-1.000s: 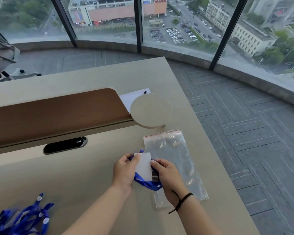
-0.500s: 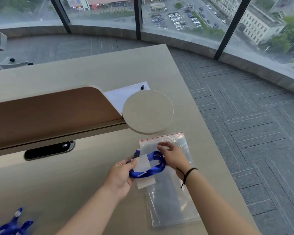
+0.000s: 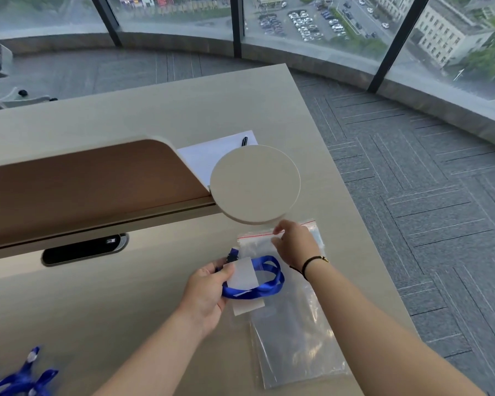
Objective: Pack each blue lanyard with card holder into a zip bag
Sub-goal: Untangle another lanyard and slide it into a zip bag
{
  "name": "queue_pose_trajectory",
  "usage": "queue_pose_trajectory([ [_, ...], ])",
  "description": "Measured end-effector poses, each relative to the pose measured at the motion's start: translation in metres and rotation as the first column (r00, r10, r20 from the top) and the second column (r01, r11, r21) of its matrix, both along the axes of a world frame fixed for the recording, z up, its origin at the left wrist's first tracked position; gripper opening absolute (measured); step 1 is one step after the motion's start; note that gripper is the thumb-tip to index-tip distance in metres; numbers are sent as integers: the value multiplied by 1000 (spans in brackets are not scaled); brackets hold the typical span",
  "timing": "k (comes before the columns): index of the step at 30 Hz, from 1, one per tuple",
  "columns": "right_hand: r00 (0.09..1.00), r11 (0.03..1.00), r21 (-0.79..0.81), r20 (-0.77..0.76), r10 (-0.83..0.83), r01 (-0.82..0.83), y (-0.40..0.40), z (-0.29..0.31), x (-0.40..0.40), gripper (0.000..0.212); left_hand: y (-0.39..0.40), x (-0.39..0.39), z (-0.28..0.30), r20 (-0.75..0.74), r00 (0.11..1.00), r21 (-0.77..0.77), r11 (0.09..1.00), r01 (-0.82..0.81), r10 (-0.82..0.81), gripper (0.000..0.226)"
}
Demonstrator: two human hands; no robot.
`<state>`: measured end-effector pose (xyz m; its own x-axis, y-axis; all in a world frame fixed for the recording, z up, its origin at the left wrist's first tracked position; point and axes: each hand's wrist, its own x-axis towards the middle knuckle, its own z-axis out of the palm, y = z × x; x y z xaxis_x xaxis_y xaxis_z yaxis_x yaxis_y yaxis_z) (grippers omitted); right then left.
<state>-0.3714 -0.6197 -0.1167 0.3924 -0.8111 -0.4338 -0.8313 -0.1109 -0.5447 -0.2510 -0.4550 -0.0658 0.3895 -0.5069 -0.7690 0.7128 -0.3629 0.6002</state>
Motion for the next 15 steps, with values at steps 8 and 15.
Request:
queue_pose_trajectory([
  [8, 979, 994, 43, 175, -109, 103, 42, 34, -14, 31, 21, 8, 15, 35, 999, -53, 998, 34, -33, 24],
  [15, 955, 993, 49, 270, -120, 111, 118, 75, -19, 12, 71, 23, 48, 72, 997, -85, 996, 22, -15, 34],
])
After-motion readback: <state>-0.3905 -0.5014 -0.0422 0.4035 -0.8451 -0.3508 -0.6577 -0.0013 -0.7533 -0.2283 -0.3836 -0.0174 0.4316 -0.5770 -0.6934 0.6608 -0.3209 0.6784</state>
